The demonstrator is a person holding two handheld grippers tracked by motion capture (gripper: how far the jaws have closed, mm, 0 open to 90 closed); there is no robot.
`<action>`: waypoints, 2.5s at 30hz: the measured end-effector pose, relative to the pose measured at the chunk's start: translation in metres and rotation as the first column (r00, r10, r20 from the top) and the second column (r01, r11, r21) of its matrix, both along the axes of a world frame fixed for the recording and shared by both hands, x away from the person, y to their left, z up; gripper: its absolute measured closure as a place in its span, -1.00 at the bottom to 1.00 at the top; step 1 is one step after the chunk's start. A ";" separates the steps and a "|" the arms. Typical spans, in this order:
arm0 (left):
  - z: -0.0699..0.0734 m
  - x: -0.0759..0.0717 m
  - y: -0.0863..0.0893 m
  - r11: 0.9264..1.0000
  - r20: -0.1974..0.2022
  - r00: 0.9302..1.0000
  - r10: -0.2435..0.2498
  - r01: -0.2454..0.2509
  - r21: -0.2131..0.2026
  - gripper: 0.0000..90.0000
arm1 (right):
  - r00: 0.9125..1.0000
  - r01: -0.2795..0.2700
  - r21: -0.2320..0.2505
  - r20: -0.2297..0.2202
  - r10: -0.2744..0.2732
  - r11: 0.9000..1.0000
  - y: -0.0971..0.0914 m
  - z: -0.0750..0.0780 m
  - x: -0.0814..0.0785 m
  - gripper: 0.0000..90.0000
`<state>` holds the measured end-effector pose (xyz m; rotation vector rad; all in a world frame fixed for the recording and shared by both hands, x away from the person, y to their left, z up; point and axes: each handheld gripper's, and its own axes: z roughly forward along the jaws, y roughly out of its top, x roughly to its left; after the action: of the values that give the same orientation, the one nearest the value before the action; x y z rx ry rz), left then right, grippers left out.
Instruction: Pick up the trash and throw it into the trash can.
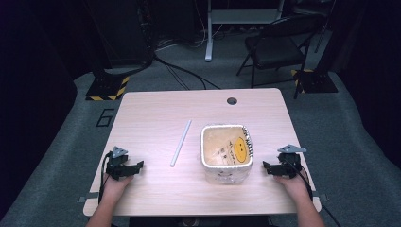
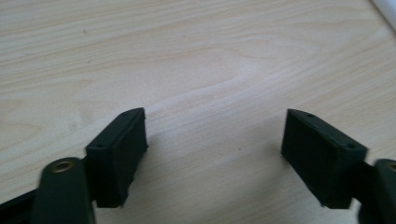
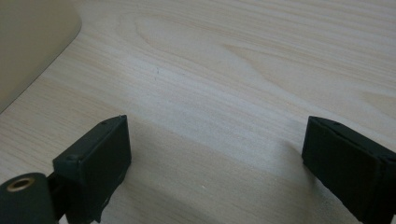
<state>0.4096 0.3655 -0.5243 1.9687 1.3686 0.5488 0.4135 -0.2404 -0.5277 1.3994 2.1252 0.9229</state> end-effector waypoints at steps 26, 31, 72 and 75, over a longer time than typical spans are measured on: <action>0.059 0.001 -0.004 0.996 0.000 1.000 0.006 -0.006 -0.089 -0.10 | 1.000 -0.008 0.002 0.001 0.008 1.000 0.000 0.000 0.000 -0.82; 0.073 0.004 -0.010 0.995 0.017 1.000 -0.011 0.012 -0.103 -0.08 | 1.000 -0.014 0.000 0.003 0.014 1.000 0.000 0.000 0.000 -0.82; 0.101 0.027 -0.076 0.986 0.017 0.991 -0.133 0.134 -0.100 0.25 | 1.000 -0.015 0.000 0.002 0.015 1.000 0.000 0.000 0.000 -0.82; 0.099 0.029 -0.079 0.986 0.013 0.991 -0.132 0.133 -0.104 0.28 | 1.000 -0.015 0.000 0.002 0.015 1.000 0.000 0.000 0.000 -0.82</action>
<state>0.4385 0.2860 -0.4256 1.9543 1.2266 0.4123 0.4136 -0.2405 -0.5276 1.3828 2.1371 0.9296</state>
